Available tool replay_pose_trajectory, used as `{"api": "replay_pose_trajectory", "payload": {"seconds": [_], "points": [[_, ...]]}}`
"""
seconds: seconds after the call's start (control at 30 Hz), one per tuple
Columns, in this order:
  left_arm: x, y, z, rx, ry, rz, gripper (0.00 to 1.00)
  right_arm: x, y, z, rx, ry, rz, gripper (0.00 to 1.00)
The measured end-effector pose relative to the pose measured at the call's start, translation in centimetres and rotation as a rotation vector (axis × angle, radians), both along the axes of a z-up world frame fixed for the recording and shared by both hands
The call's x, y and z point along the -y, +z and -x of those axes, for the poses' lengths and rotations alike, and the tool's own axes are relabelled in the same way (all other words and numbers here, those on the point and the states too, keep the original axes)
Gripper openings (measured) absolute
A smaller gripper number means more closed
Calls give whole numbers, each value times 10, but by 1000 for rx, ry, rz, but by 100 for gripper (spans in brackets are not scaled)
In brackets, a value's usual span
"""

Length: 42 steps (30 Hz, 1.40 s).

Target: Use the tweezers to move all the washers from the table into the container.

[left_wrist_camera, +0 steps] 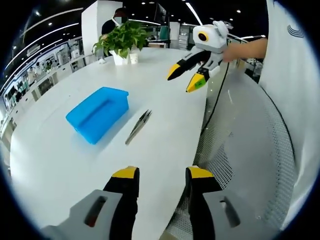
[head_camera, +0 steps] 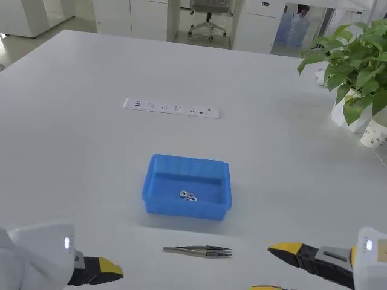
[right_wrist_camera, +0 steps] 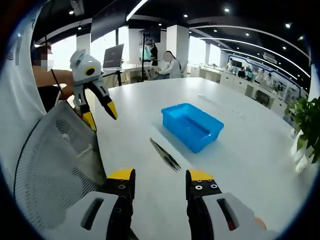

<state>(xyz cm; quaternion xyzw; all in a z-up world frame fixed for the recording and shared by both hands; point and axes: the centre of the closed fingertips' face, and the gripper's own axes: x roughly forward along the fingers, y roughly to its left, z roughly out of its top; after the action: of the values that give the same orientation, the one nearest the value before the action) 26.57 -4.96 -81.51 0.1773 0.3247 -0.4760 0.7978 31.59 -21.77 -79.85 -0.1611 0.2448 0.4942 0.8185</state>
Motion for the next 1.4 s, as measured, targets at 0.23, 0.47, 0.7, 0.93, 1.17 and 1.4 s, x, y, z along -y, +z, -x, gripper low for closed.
{"api": "replay_pose_trajectory", "payload": {"seconds": [0.23,0.47,0.7,0.93,1.17,1.4], "points": [[-14,19,0,60,46,-31,47,16,2,17,-14,-54,-23,45],[-15,18,17,57,66,-45,52,14,5,29,-3,-36,-14,45],[-19,20,27,57,59,-85,57,11,8,32,1,-28,-17,45],[-20,26,27,89,52,-101,58,11,9,36,-3,-23,-15,45],[-21,24,30,81,22,-127,57,12,10,37,-6,-22,-14,45],[-19,18,32,75,-2,-151,56,9,7,38,-20,-20,-11,44]]}}
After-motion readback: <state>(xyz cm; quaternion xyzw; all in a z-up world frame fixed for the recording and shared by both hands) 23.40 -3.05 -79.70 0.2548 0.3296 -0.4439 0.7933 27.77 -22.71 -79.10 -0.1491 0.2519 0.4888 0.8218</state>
